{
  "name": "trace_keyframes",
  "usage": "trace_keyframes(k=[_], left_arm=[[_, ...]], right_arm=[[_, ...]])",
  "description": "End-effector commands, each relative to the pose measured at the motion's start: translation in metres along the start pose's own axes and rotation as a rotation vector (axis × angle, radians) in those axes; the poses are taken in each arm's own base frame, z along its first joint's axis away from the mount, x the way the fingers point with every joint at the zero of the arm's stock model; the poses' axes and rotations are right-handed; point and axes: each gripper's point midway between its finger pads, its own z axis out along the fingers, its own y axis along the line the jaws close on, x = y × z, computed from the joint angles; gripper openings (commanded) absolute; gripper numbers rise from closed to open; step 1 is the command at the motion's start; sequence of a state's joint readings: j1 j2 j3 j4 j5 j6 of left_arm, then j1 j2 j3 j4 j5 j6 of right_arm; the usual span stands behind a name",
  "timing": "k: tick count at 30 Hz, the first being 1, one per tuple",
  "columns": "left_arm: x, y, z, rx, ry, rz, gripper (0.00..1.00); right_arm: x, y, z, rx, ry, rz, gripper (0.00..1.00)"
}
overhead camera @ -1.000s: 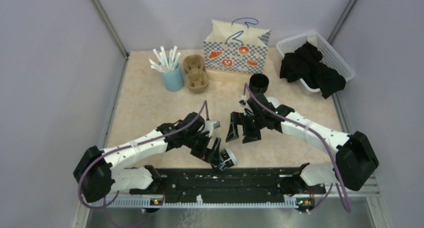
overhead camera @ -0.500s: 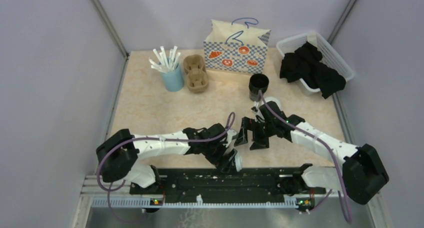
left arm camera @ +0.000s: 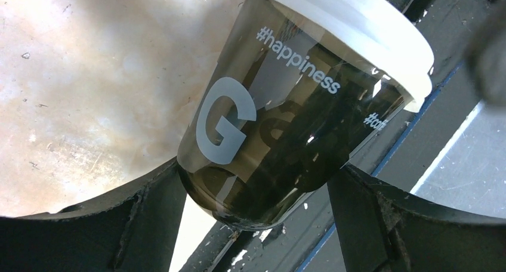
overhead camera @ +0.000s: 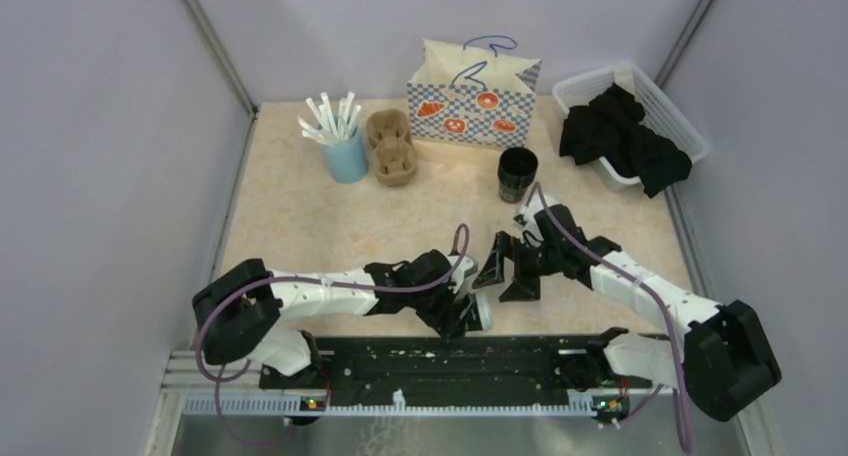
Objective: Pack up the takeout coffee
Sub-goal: Pick up the coffee cup from the center of the board.
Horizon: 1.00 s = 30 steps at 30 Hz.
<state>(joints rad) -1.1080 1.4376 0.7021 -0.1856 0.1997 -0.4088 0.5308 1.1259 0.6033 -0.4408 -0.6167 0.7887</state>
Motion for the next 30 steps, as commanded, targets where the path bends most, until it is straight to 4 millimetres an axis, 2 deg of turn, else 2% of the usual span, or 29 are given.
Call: trace_keyframes(k=[1, 5, 10, 15, 19, 30], left_arm=[[-0.009, 0.0, 0.006, 0.011, -0.081, 0.0, 0.87], [-0.001, 0.0, 0.005, 0.035, -0.089, -0.017, 0.85], [0.001, -0.004, 0.001, 0.079, -0.133, -0.025, 0.84], [0.007, -0.001, 0.001, 0.083, -0.119, -0.037, 0.83], [0.01, -0.002, 0.0, 0.104, -0.118, -0.052, 0.83], [0.01, -0.001, 0.0, 0.121, -0.111, -0.063, 0.81]], right_arm=[[-0.016, 0.001, -0.01, -0.107, -0.072, 0.112, 0.96], [-0.015, -0.005, -0.014, -0.173, -0.075, 0.167, 0.96], [0.004, -0.017, 0.0, -0.227, 0.031, 0.175, 0.98], [0.011, -0.032, 0.009, -0.199, 0.058, 0.178, 0.99], [0.012, -0.031, 0.015, -0.26, 0.056, 0.201, 0.99], [0.014, -0.027, 0.03, -0.288, 0.071, 0.256, 0.99]])
